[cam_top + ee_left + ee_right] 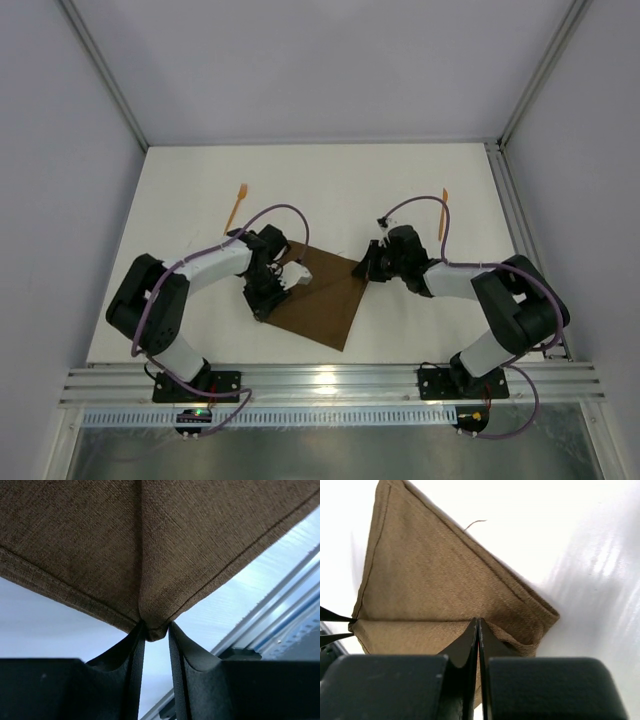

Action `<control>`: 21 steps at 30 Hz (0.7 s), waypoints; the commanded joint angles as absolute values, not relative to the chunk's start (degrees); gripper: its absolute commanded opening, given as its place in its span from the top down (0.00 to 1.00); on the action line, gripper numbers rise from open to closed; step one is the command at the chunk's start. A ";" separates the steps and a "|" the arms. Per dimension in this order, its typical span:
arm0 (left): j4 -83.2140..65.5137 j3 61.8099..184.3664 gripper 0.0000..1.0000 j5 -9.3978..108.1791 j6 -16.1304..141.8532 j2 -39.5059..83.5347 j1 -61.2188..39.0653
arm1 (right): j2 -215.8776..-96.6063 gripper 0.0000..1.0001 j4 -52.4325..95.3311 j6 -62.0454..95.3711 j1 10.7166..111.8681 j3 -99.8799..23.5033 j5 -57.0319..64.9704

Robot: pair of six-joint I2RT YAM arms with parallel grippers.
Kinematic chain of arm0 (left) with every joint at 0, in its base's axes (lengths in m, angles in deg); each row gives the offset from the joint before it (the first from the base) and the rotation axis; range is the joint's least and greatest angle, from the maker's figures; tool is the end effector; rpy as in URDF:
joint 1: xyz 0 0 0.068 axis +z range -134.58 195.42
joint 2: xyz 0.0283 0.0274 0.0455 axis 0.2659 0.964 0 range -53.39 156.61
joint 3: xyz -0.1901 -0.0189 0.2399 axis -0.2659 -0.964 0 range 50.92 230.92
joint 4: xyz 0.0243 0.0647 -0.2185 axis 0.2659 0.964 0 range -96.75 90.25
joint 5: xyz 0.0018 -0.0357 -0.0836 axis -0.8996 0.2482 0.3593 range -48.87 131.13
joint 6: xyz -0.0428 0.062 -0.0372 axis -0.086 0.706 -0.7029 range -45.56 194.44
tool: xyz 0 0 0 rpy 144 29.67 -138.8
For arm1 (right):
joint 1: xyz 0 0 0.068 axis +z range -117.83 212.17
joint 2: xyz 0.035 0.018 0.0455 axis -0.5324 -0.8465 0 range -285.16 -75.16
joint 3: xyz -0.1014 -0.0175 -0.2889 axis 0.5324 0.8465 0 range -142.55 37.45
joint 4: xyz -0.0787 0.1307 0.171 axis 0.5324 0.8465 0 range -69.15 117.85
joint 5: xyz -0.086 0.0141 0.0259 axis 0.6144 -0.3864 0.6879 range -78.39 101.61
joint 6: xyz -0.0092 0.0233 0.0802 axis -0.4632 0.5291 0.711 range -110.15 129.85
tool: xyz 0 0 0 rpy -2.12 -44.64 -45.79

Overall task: Fold the napkin into a case and place the utensils inside
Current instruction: Smooth out the upper triangle-folded napkin at the center of the board.

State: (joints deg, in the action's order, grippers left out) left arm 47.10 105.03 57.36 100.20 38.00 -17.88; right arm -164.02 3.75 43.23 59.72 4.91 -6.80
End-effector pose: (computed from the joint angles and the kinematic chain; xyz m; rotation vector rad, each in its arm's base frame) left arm 0.1793 -0.1423 0.1881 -1.5109 -2.6758 0.4355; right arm 0.2482 0.1557 0.1796 -0.0619 2.3835 0.9043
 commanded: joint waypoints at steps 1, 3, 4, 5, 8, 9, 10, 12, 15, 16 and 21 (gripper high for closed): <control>41.86 104.80 0.73 54.49 99.40 40.47 -17.80 | -165.33 0.97 -3.48 44.83 58.80 6.42 -3.25; 41.42 104.36 0.73 53.79 99.58 42.31 -17.89 | -166.91 0.97 -4.54 44.83 58.10 6.51 -2.98; 41.16 104.27 0.75 53.79 99.49 42.84 -17.89 | -167.35 0.97 -5.68 44.74 57.92 6.42 -3.15; 40.81 104.09 0.75 53.35 99.49 43.46 -17.89 | -167.71 0.97 -5.86 44.74 57.22 6.25 -3.24; 40.45 103.48 0.76 54.39 99.66 43.99 -17.89 | -167.80 0.97 -5.87 44.22 55.99 6.68 -2.55; 40.54 103.39 0.76 54.84 99.75 43.56 -17.89 | -167.10 0.97 -5.69 43.87 55.64 6.77 -2.28; 40.71 103.30 0.76 55.28 99.84 43.20 -17.89 | -166.66 0.97 -5.08 42.99 55.20 6.86 -2.19; 41.33 103.39 0.76 56.94 100.37 42.06 -17.89 | -165.43 0.97 -3.41 41.59 54.75 6.07 -1.23; 42.47 103.92 0.74 59.31 101.16 39.69 -17.89 | -161.57 0.97 3.17 38.59 54.84 3.44 0.09; 42.82 104.44 0.71 60.02 101.33 38.47 -17.89 | -158.69 0.97 5.10 37.89 54.84 3.00 0.27; 44.75 105.76 0.63 63.01 102.39 35.21 -17.89 | -150.58 0.80 10.91 37.71 55.19 3.69 2.11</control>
